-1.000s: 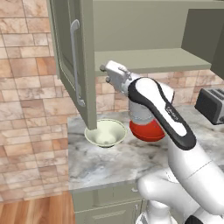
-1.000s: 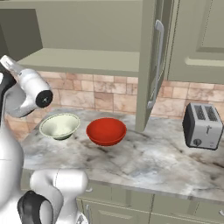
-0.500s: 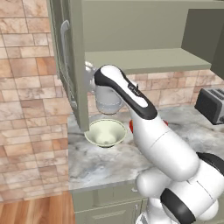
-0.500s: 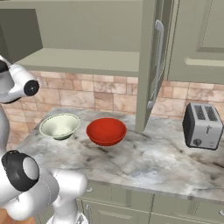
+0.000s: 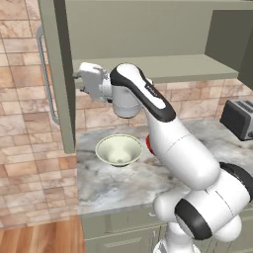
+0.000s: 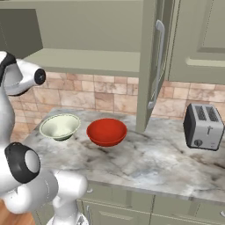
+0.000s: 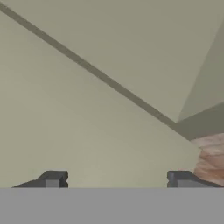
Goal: Open the cabinet. Pick the bowls from the counter and place them in the cabinet. Then close the cabinet.
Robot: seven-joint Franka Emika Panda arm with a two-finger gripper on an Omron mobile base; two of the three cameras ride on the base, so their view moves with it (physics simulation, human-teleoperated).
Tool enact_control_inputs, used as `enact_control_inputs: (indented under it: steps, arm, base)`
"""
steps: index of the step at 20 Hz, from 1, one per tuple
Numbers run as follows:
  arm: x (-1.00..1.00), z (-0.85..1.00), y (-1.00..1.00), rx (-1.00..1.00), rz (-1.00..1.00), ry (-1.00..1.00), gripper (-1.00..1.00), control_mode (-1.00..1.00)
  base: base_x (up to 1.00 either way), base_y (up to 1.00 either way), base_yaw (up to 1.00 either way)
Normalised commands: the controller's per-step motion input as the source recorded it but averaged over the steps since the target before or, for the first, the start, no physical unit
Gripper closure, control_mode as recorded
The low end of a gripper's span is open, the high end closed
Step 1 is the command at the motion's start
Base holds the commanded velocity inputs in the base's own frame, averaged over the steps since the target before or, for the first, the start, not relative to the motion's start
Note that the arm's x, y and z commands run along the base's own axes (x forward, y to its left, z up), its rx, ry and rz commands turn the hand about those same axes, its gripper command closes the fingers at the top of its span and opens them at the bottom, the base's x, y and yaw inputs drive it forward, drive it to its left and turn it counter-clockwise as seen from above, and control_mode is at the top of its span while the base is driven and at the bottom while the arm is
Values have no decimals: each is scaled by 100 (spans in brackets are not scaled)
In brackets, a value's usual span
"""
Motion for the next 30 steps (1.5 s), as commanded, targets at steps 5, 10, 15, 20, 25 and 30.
enact_control_inputs:
  steps: [5, 10, 15, 20, 25, 30]
  arm:
    - [0, 33, -24, -11, 2, 4, -100, -100]
    - [-29, 8, -9, -41, -11, 17, -100, -100]
    - [-54, 0, -46, -41, -29, 31, -100, -100]
    - [-46, 0, -97, -16, -31, 33, -100, -100]
    - [-31, -26, -88, -10, -33, 30, -100, -100]
    - [-15, -68, -48, -24, -27, 12, -100, -100]
  base:
    - [0, 0, 0]
    - [0, 0, 0]
    - [0, 0, 0]
    - [0, 0, 0]
    - [0, 0, 0]
    - [0, 0, 0]
